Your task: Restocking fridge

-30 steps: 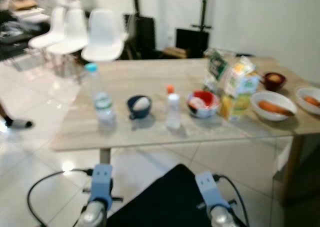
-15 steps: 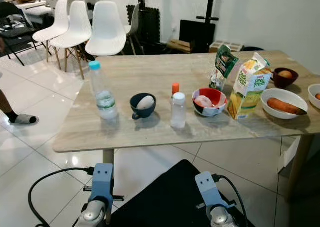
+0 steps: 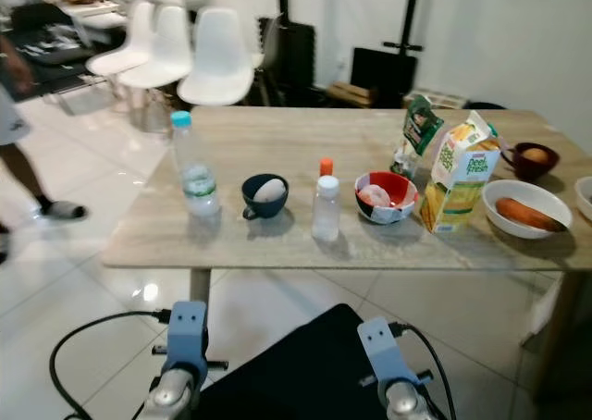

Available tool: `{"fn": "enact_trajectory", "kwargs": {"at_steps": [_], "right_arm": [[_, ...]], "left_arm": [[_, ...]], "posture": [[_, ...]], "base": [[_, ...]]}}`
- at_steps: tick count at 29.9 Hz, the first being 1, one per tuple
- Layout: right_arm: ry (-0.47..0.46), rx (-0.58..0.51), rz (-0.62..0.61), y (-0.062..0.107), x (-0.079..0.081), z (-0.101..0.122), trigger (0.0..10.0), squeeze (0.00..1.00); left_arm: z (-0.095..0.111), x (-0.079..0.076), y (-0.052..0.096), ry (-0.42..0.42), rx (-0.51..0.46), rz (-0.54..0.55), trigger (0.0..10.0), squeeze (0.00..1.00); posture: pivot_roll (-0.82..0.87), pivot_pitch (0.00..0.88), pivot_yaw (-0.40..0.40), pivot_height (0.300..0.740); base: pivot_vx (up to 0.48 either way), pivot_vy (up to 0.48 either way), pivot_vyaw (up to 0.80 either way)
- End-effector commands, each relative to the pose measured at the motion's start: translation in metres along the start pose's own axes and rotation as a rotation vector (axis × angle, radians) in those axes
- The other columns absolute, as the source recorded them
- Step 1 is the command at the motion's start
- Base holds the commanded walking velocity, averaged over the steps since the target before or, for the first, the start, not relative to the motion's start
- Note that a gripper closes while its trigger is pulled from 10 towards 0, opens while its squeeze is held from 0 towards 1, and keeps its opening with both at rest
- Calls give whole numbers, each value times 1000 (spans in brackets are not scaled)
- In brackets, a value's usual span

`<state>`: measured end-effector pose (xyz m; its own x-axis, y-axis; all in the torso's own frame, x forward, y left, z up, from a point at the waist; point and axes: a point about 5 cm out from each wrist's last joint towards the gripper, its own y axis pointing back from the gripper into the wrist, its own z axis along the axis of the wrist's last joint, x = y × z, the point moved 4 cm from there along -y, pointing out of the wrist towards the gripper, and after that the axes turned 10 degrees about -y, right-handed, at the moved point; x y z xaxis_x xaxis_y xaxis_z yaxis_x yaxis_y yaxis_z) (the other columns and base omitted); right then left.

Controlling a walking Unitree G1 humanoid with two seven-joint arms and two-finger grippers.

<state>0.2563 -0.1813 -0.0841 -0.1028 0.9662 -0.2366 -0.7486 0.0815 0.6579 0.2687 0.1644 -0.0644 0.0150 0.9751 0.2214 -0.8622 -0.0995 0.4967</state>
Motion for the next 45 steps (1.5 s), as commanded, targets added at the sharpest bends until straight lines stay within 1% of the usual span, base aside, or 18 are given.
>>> {"fn": "enact_trajectory", "kwargs": {"at_steps": [1,12,36,45], "right_arm": [[-7,12,-13,0,-5,-3,10000,0],[2,17,-8,1,-5,-4,10000,0],[2,21,-3,1,-3,-6,10000,0],[2,20,-6,0,-4,-4,10000,0]], "left_arm": [[2,-2,-1,11,-2,2,10000,0],[0,-2,0,17,4,8,10000,0],[-5,-1,2,-5,18,-12,10000,0],[-4,-1,1,5,20,-9,10000,0]], "posture": [[-88,4,-1,740],[-89,7,-9,740],[-87,16,-3,740],[-87,12,-4,740]], "base": [[0,0,0],[0,0,0],[0,0,0],[0,0,0]]}}
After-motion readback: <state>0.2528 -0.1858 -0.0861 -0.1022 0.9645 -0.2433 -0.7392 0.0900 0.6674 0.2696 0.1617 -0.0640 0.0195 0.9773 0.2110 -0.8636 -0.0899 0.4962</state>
